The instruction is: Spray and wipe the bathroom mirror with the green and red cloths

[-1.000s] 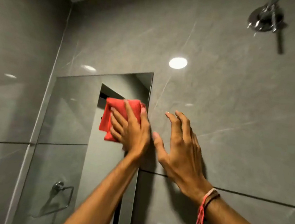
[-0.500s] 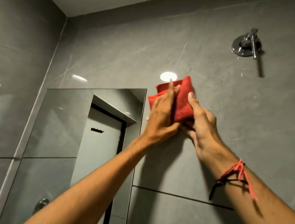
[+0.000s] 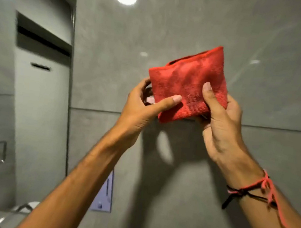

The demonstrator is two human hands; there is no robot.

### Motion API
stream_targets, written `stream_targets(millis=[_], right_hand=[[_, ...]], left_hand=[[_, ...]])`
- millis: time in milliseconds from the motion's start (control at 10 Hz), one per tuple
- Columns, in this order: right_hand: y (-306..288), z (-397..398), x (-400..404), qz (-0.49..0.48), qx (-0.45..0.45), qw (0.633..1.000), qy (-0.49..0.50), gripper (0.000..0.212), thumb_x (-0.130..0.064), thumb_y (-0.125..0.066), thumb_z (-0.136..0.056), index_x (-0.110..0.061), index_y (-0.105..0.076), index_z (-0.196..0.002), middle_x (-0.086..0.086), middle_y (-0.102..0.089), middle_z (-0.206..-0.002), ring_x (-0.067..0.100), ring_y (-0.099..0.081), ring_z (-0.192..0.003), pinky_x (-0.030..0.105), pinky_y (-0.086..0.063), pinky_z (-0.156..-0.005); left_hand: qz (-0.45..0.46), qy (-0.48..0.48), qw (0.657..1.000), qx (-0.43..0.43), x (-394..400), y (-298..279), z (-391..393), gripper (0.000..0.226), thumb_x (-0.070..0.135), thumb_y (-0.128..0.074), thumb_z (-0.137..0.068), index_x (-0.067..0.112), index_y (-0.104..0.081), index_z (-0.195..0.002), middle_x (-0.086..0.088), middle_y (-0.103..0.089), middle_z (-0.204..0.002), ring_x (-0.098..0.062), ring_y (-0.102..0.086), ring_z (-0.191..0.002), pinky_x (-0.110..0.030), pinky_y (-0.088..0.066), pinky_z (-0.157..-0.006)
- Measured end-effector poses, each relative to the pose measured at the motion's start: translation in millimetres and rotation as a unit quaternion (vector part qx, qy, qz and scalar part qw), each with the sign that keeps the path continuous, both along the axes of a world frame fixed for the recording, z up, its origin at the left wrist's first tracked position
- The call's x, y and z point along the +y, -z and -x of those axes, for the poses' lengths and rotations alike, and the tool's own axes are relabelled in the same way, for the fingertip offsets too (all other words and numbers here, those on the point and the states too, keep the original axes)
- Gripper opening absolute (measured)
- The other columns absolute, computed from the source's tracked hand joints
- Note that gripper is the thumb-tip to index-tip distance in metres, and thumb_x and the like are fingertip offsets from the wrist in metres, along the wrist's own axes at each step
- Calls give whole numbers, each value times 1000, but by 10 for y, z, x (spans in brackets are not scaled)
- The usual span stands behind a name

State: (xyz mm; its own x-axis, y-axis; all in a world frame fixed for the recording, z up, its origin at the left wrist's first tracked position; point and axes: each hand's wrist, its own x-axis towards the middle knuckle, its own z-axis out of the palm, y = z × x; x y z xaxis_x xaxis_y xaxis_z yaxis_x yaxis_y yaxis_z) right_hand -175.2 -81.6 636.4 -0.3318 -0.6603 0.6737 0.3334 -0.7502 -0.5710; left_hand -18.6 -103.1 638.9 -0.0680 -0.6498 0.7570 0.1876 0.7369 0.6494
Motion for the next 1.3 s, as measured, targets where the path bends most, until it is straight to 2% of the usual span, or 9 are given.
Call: stream_targets(millis=[100, 200, 400, 500, 600, 800, 1000, 1100, 1300], right_hand=[[685, 252, 130, -49, 3, 999, -5, 29, -16, -67, -98, -2, -70, -123, 12, -78, -111, 18, -75, -95, 35, -64, -83], [1526, 497, 249, -134, 30, 990, 26, 21, -21, -75, -91, -11, -76, -109, 17, -79, -114, 22, -72, -99, 42, -61, -93], [3412, 889, 499, -343, 102, 932, 51, 9, -5, -79, -86, -11, -76, -93, 0, -83, -87, 11, -75, -77, 26, -62, -72], [4330, 1024, 692, -440, 118, 890, 30, 6, -5, -82, -83, -8, -81, -88, 2, -83, -85, 11, -74, -77, 28, -61, -72], [5076, 1092, 870, -540, 92, 835, 49, 14, -3, -84, -81, -15, -82, -87, 3, -84, -85, 11, -75, -78, 24, -59, -72], [6206, 1170, 809, -678, 129, 718, 86, 36, 2, -87, -77, -8, -70, -108, 23, -75, -103, 24, -69, -85, 36, -55, -81], [6681, 1143, 603, -708, 289, 644, 33, 39, 12, -61, -86, 1, -72, -122, 23, -76, -118, 37, -72, -113, 46, -54, -107], [6534, 1139, 643, -664, 404, 629, -7, 50, 7, -56, -86, -7, -67, -134, 15, -75, -122, 30, -71, -117, 33, -51, -109], [5710, 916, 594, -448, 573, 681, 86, 47, -19, -53, -104, -7, -51, -150, 13, -52, -154, 29, -50, -143, 33, -34, -122]], left_hand=[[-116, 74, 991, 2, 73, 639, 220, 55, 8, -86, -71, 10, -67, -122, -7, -79, -113, -22, -75, -105, -44, -61, -92], [-198, 50, 979, 3, 145, 1422, 397, 51, 2, -86, -70, 9, -69, -118, -7, -80, -109, -20, -76, -97, -39, -62, -88], [-375, -19, 923, -81, 385, 3250, 598, 42, -10, -83, -69, 3, -71, -108, 2, -81, -89, -2, -73, -72, -17, -59, -67], [-476, -42, 871, -116, 548, 4083, 709, 48, -15, -79, -72, -7, -63, -117, -11, -73, -96, -6, -70, -68, -16, -60, -65], [-504, -79, 843, -168, 757, 4674, 793, 57, -16, -75, -76, 15, -54, -120, -10, -68, -107, -25, -68, -87, -35, -61, -81], [-501, -125, 795, -318, 940, 5709, 1029, 54, -7, -68, -74, 22, -40, -109, -2, -58, -99, -16, -57, -82, -14, -39, -63], [-515, -65, 746, -418, 902, 6344, 1079, 44, -7, -58, -85, 11, -58, -125, -15, -44, -142, -33, -49, -132, -19, -35, -103], [-482, -29, 747, -457, 890, 6308, 1039, 52, 2, -55, -94, 17, -51, -143, -11, -15, -168, -26, -20, -156, -19, -17, -119], [-332, -114, 834, -426, 835, 5538, 779, 44, 8, -48, -100, 22, -52, -141, -3, -32, -162, -16, -38, -145, -24, -28, -121]])
